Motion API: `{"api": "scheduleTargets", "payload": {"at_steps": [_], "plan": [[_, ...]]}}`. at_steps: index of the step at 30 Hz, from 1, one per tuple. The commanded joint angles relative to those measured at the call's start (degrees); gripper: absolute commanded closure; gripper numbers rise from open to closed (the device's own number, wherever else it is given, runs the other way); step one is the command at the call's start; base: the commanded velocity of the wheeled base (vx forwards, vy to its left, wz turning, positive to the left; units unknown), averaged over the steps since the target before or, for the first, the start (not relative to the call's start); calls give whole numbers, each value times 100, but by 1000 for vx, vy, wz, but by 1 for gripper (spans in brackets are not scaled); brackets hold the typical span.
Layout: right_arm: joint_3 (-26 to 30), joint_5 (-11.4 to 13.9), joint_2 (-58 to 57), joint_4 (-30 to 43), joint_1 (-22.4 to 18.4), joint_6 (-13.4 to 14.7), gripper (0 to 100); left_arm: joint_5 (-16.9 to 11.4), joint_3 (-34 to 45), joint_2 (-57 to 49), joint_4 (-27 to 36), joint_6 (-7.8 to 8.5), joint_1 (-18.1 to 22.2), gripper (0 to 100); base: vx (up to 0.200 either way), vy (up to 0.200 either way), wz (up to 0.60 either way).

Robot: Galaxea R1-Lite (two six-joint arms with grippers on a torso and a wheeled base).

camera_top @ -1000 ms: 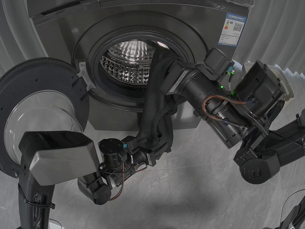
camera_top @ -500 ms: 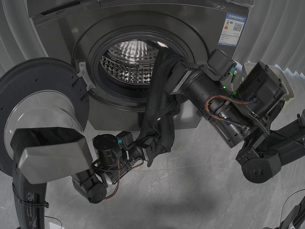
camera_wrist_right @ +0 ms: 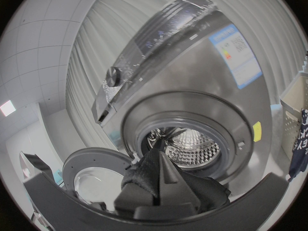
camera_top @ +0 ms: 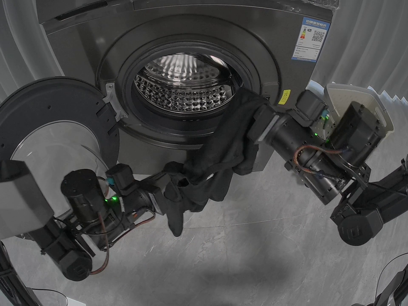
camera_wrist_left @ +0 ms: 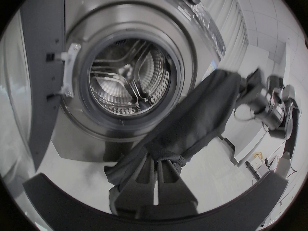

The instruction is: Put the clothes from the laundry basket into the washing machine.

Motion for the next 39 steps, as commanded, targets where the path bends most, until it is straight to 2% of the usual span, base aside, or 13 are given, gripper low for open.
{"api": "scheduleTargets", "payload": {"at_steps": [1,6,9,14,18,39], "plan": [[964,262,-520,-233,-433,219,100,-58,372,-1254,1,19,208,100,0,0,0],[1552,525,-714,-400,-653,281,100,-76,275,-1658,1,1,287,100,0,0,0],[1746,543,-687,-549,-662,377,100,-120,179,-1728,-8,1,410,100,0,0,0],[1746,517,-485,-786,-767,351,100,-190,-59,-1772,-8,1,709,100,0,0,0],[1825,499,-274,-953,-864,342,100,-225,-182,-1895,-8,-78,832,100,0,0,0],[1131,446,-397,-1111,-1128,334,100,-252,-419,-2141,10,-96,999,100,0,0,0]]}}
